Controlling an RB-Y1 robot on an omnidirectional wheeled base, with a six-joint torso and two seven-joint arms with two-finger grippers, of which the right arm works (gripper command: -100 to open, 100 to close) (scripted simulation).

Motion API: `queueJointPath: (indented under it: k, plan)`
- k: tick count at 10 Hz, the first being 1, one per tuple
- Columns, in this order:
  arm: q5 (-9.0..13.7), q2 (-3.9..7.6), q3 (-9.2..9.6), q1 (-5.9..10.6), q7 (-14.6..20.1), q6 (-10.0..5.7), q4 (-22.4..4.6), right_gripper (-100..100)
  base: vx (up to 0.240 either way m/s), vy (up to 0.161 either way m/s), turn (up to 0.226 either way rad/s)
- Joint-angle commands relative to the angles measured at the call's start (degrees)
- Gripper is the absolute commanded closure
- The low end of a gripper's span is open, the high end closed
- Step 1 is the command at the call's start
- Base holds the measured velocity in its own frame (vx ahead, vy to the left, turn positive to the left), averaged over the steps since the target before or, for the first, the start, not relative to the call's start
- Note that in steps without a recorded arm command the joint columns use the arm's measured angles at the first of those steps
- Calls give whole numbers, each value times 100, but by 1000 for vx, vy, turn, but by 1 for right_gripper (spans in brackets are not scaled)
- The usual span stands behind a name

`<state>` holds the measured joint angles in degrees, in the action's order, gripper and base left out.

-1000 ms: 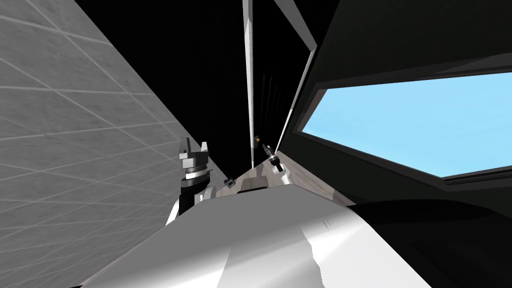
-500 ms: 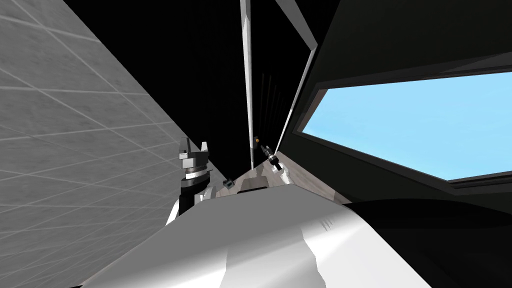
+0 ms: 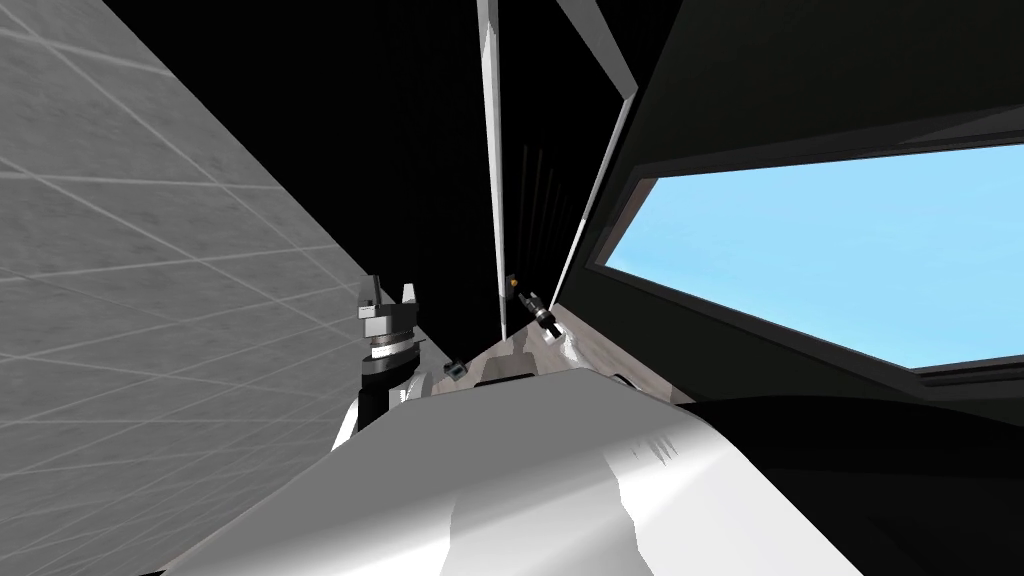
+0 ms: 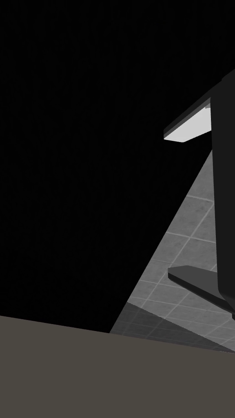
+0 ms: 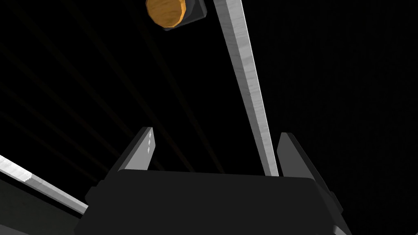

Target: Pull the door open

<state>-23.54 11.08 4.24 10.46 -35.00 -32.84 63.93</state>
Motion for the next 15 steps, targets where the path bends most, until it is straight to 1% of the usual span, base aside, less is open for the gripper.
queueJointPath:
  k: [1, 2, 3, 4, 5, 6, 7, 8, 9, 12, 13, 14, 15]
  plan:
    - [-53, 25, 13, 94, -110, -31, -222, -100, 35, -31, 9]
    - [-161, 73, 46, 258, -294, -71, -481, -100, 35, -44, 10]
    - [-254, 115, 74, 400, -454, -106, -683, -100, 54, -55, 21]
    - [-254, 115, 74, 400, -454, -106, -754, -100, 43, -39, 11]
    - [-347, 156, 102, 541, -612, -141, -956, -100, 44, -38, 3]
    - [-347, 156, 102, 541, -612, -141, -998, -100, 32, -26, 9]
    - [-424, 190, 125, 659, -745, -170, -1203, -100, 29, -23, 8]
    - [-498, 223, 148, 771, -872, -198, -1337, -100, 44, -32, 12]
    - [-498, 223, 148, 771, -872, -198, -1399, -100, 34, -28, 8]
    - [-673, 299, 201, 1038, -1172, -264, -1862, -100, 30, -34, 9]
    - [-634, 286, 189, 980, -1094, -253, -1759, -100, 16, -20, 5]
    - [-654, 111, 162, 1014, -1266, -163, -1781, -100, 54, -43, -1]
    - [-661, 8, 144, 1029, -1353, -113, -1789, -100, 93, -73, 11]
